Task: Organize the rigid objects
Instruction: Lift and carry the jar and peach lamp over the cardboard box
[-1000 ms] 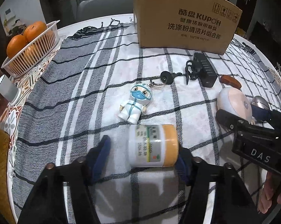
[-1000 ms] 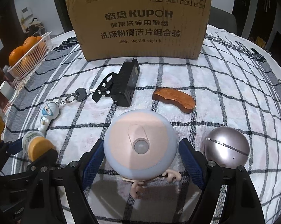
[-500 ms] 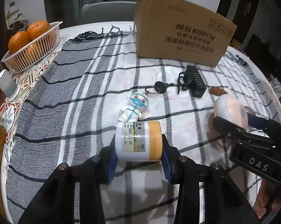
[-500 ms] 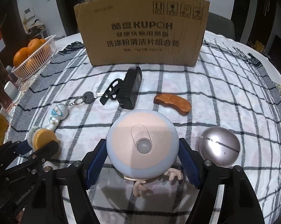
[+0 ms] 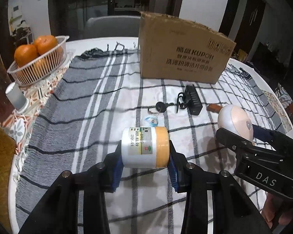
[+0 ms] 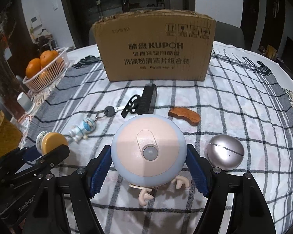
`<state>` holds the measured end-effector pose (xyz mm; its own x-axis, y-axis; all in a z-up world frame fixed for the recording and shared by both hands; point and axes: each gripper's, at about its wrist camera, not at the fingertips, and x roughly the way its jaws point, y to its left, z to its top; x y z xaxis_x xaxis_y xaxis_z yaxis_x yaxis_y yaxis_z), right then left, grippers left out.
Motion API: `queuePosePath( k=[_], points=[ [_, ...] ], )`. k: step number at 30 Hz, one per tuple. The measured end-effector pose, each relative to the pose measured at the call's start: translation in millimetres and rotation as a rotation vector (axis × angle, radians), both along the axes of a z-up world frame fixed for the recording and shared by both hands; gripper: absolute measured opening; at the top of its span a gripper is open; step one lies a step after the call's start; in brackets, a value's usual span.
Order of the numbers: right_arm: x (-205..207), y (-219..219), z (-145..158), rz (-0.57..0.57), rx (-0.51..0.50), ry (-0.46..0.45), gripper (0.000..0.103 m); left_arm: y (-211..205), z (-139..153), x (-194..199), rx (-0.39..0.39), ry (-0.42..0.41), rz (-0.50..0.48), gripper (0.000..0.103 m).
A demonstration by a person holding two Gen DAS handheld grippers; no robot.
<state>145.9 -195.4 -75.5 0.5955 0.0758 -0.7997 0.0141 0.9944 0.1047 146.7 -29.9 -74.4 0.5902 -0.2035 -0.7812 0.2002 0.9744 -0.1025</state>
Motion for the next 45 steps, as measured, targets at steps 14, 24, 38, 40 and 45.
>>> queuePosePath(
  k=[14, 24, 38, 40, 45],
  points=[
    [-9, -1, 23, -0.002, 0.022, -0.052, 0.075, -3, 29, 1, 0.01, -0.071, -0.01, 0.04],
    [2, -9, 51, -0.025, 0.029, -0.106, 0.075, -14, 59, 21, 0.01, -0.143, -0.03, 0.04],
    [27, -25, 101, -0.062, 0.023, -0.207, 0.075, -30, 106, 52, -0.011, -0.223, -0.046, 0.04],
    [29, -26, 107, -0.065, 0.023, -0.22, 0.075, -32, 111, 56, -0.009, -0.232, -0.048, 0.04],
    [35, -27, 119, -0.064, 0.014, -0.243, 0.075, -36, 121, 65, 0.001, -0.248, -0.05, 0.04]
  ],
)
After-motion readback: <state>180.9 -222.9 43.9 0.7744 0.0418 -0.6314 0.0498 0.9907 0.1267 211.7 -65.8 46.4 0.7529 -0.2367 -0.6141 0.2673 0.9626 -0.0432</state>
